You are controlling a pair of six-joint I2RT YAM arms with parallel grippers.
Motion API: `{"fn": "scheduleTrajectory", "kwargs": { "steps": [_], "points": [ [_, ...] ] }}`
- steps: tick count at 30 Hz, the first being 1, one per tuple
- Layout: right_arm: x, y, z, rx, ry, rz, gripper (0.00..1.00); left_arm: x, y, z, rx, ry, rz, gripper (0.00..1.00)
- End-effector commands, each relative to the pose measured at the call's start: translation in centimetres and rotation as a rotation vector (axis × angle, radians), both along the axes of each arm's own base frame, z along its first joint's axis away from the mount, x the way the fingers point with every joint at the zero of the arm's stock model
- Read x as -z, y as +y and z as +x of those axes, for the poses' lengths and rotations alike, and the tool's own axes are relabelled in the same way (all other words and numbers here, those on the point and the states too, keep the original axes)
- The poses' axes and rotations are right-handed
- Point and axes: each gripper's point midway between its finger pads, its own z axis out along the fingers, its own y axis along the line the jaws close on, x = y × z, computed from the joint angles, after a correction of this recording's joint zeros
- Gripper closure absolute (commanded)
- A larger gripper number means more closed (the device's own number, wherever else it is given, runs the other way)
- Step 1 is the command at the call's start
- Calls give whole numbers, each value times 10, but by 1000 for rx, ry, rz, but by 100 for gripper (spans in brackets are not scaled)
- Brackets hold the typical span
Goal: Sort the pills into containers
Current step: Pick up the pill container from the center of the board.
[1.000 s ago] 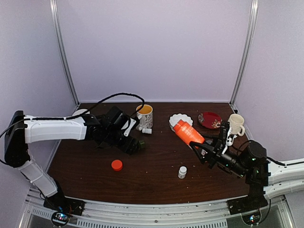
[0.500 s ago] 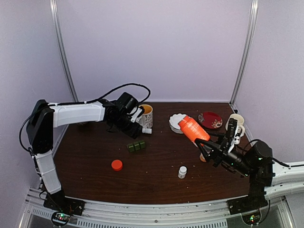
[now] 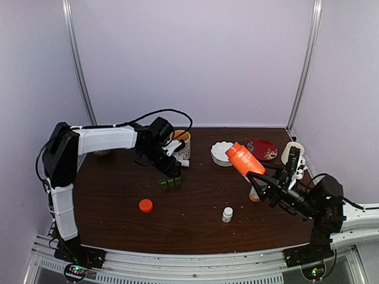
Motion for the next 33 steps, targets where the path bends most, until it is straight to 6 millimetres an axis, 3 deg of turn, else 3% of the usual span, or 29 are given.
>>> {"fn": "scheduleTrajectory", "kwargs": {
  "steps": [1, 5, 10, 15, 22, 28, 33],
  "points": [
    [-6, -3, 2, 13, -7, 19, 100, 13, -9, -12, 44, 86, -27, 23],
    [-7, -3, 2, 13, -7, 23, 100, 23, -5, -16, 17, 106, -15, 27],
    [-7, -3, 2, 12, -8, 21, 100, 27, -6, -22, 5, 90, 13, 45],
    [-8, -3, 2, 17, -11, 25, 100, 30, -11, -30, -21, 43, 78, 54],
    [-8, -3, 2, 19, -11, 20, 100, 29, -16, -42, -49, -12, 122, 55],
    [-9, -5, 2, 24, -14, 23, 100, 41, -20, -53, -55, 29, 99, 55],
    [-8, -6, 2, 27, -15, 22, 100, 37, -23, -58, -79, -21, 134, 57]
  ]
}}
